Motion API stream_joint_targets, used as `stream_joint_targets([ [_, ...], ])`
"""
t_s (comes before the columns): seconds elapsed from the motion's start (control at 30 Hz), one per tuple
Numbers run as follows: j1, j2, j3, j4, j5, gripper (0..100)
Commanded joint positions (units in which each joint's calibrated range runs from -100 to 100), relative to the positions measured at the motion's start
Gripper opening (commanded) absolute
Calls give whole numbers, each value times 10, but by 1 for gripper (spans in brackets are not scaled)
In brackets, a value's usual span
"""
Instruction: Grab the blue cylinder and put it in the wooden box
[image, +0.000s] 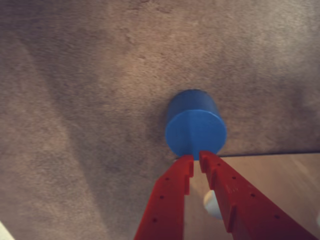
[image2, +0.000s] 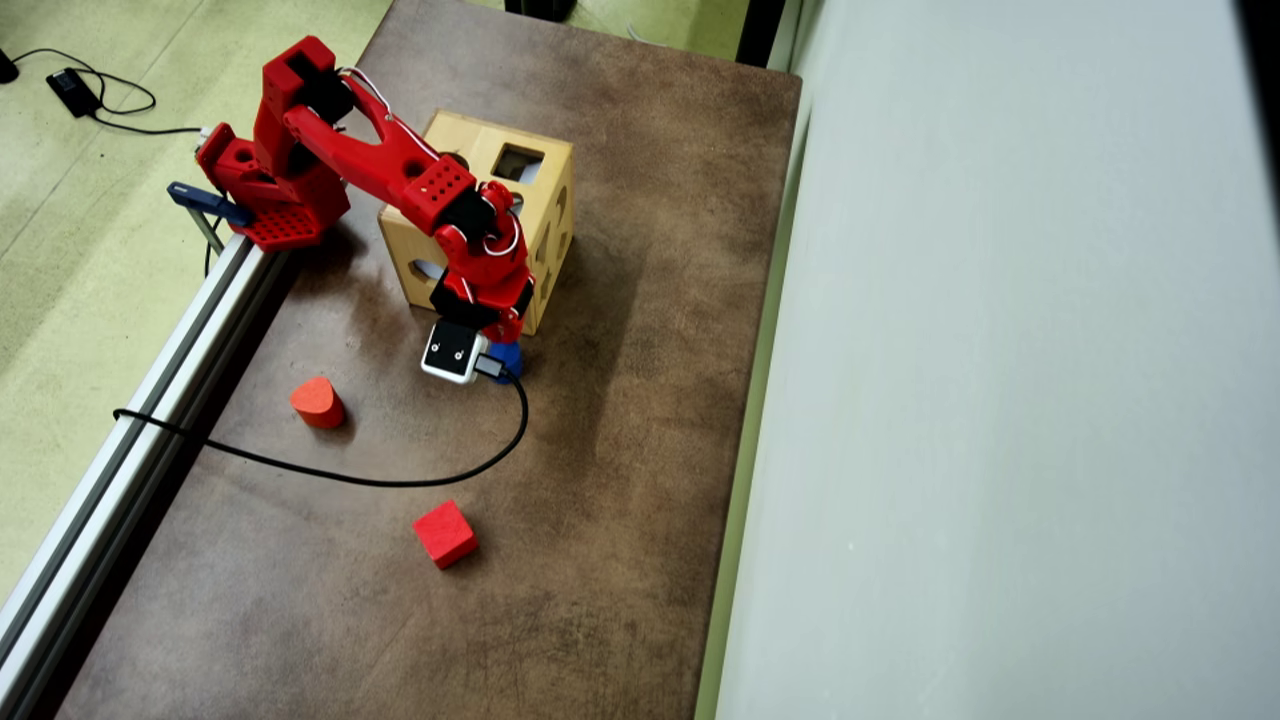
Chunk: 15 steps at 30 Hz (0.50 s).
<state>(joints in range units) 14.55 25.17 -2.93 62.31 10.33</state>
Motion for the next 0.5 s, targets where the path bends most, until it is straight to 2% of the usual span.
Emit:
stream_joint_targets([
  [0.0,2,-18,-28,46,-13,10],
  [0.23,2,-20,-55,104,-28,37],
  [0.33,4,-17,-65,110,-27,44],
  [0.47,19,-1,-68,110,-26,45],
])
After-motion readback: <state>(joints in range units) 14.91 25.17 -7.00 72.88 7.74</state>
